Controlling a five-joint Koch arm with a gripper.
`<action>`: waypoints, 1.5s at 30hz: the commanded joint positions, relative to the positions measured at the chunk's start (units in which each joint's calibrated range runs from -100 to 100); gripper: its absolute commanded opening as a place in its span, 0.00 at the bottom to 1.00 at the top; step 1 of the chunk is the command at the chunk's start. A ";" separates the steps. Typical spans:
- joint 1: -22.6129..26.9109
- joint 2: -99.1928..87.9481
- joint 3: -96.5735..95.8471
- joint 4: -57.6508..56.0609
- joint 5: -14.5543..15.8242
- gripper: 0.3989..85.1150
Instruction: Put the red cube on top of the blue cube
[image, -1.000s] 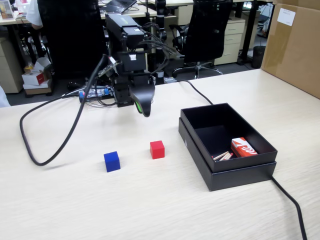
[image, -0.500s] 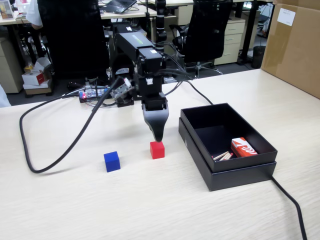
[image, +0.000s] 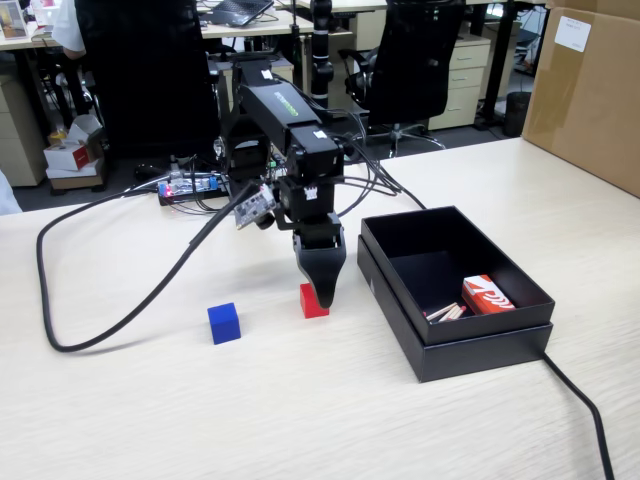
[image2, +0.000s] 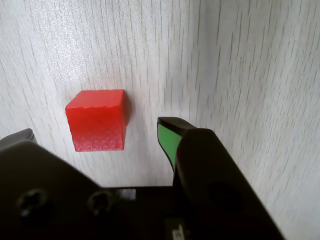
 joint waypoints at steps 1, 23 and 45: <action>-0.24 -0.12 3.83 1.07 -0.20 0.56; -0.68 5.73 4.20 3.92 -0.93 0.47; -1.51 4.24 2.29 3.92 -0.98 0.01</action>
